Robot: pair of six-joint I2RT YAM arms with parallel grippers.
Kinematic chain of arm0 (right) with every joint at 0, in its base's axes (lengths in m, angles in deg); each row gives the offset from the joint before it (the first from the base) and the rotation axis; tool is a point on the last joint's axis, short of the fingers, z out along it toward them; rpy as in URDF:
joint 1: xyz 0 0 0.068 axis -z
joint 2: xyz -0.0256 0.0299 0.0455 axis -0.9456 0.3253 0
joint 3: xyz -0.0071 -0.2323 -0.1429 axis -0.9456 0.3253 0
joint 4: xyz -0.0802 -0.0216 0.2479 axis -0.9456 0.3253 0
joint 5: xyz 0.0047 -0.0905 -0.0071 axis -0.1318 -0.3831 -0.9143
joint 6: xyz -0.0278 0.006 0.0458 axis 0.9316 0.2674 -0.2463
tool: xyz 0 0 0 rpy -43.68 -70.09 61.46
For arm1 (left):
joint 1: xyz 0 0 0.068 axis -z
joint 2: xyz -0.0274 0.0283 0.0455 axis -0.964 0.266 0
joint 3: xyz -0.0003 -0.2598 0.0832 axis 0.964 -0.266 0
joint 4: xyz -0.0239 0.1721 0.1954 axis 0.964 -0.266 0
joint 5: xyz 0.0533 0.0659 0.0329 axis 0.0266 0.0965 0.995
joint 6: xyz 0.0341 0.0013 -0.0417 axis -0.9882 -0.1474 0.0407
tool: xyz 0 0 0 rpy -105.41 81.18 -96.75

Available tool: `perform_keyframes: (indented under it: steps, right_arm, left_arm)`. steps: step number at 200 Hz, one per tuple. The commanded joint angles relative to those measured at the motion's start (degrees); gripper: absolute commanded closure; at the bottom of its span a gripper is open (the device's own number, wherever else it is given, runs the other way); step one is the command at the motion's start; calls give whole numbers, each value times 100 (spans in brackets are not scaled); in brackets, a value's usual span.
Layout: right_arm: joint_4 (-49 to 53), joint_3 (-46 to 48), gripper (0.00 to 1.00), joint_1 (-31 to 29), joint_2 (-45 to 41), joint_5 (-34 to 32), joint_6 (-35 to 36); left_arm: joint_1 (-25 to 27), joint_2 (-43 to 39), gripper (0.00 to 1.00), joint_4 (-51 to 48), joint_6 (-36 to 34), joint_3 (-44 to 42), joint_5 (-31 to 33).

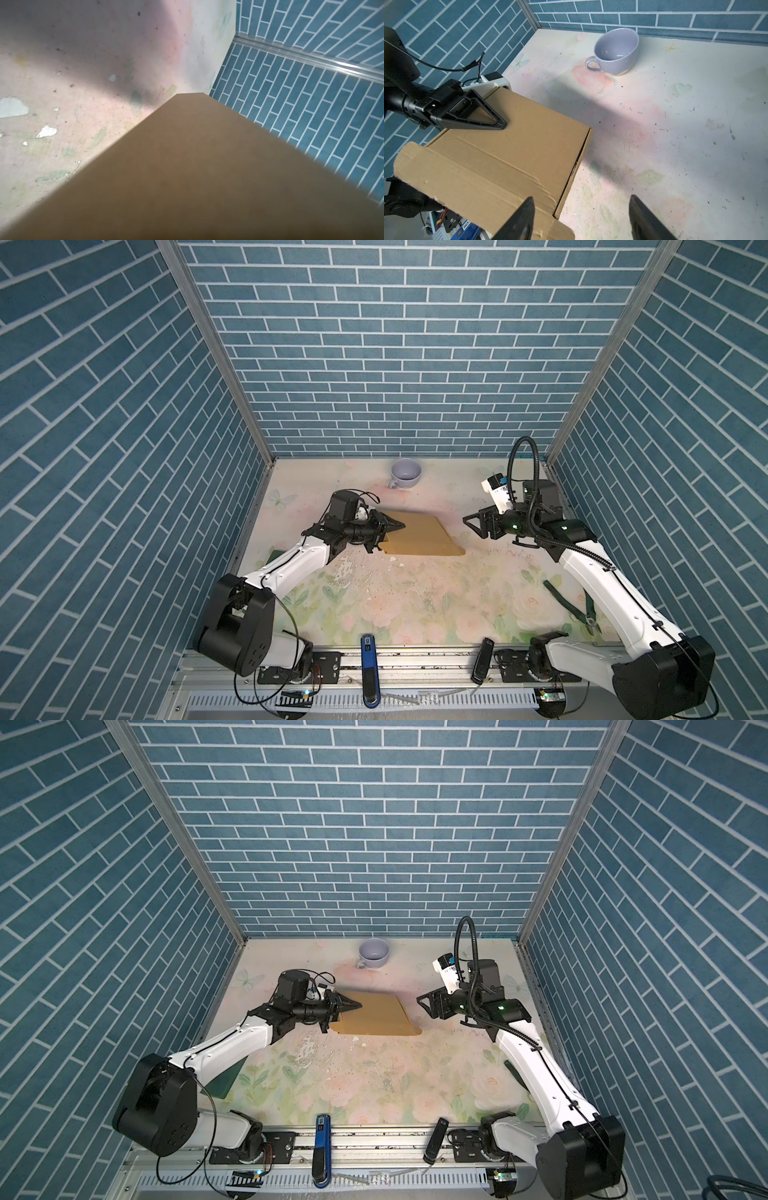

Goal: Fold the paper box

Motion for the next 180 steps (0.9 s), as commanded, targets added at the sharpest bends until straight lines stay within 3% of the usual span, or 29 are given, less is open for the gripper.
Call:
perform_keyframes:
  steps: [1,22,53,89,116,180]
  right_arm:
    - [18,257,29,-151,-143,-435,361]
    - [-7,375,30,-228,-138,-682,326]
    - [20,511,30,-278,-145,-865,311]
    - [112,644,31,-338,-210,-1087,223]
    - [232,719,31,-349,-222,-1369,88]
    - [298,895,32,-435,-149,-1587,-10]
  left_arm:
    - [-113,112,68,255,636,-237,-213]
    - [-176,224,68,411,852,-309,-374]
    - [-194,473,71,1379,1737,-588,-627]
    - [-193,665,73,1730,2095,-699,-743]
    - [-216,824,75,2687,2829,-1052,-714]
    - [-237,1157,76,3683,3367,-1228,-676]
